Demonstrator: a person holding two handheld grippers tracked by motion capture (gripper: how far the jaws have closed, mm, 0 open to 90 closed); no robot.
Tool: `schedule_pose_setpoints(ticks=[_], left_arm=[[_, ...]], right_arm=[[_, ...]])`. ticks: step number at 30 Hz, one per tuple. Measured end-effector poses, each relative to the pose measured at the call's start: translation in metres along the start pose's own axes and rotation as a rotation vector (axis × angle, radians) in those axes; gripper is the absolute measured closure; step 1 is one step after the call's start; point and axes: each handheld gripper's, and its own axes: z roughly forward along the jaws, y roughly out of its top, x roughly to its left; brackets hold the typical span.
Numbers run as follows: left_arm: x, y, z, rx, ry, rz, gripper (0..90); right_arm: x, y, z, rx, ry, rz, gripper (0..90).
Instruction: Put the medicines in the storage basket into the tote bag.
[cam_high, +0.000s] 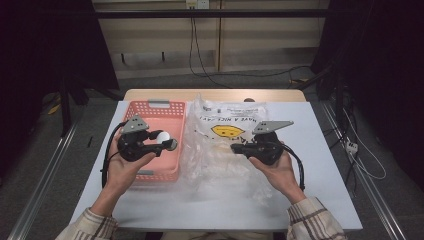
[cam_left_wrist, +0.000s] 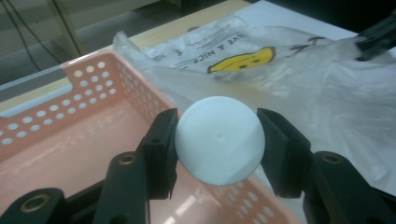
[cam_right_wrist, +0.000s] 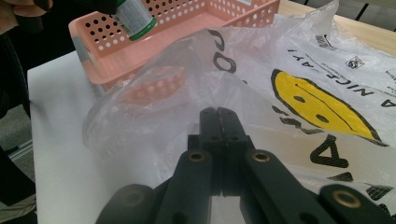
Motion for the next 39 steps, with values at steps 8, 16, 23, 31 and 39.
schedule_pose_setpoints(ticks=[8, 16, 23, 31, 39], left_arm=[[-0.024, 0.007, -0.003, -0.030, -0.053, 0.033, 51.1], [-0.046, 0.011, 0.005, -0.023, -0.103, 0.052, 51.0], [-0.066, 0.014, 0.012, -0.019, -0.152, 0.091, 51.0], [-0.093, 0.017, 0.039, 0.028, -0.215, 0.126, 51.0], [-0.109, 0.010, 0.083, 0.090, -0.230, 0.132, 51.0]], right_arm=[[0.000, -0.001, 0.002, 0.007, 0.006, -0.002, 90.0], [-0.001, -0.002, 0.002, 0.007, 0.013, 0.009, 90.0], [-0.001, -0.002, 0.002, 0.005, 0.020, 0.014, 90.0], [0.001, -0.004, 0.003, 0.014, 0.023, 0.010, 90.0], [-0.001, -0.007, 0.000, 0.012, 0.021, 0.021, 90.0]])
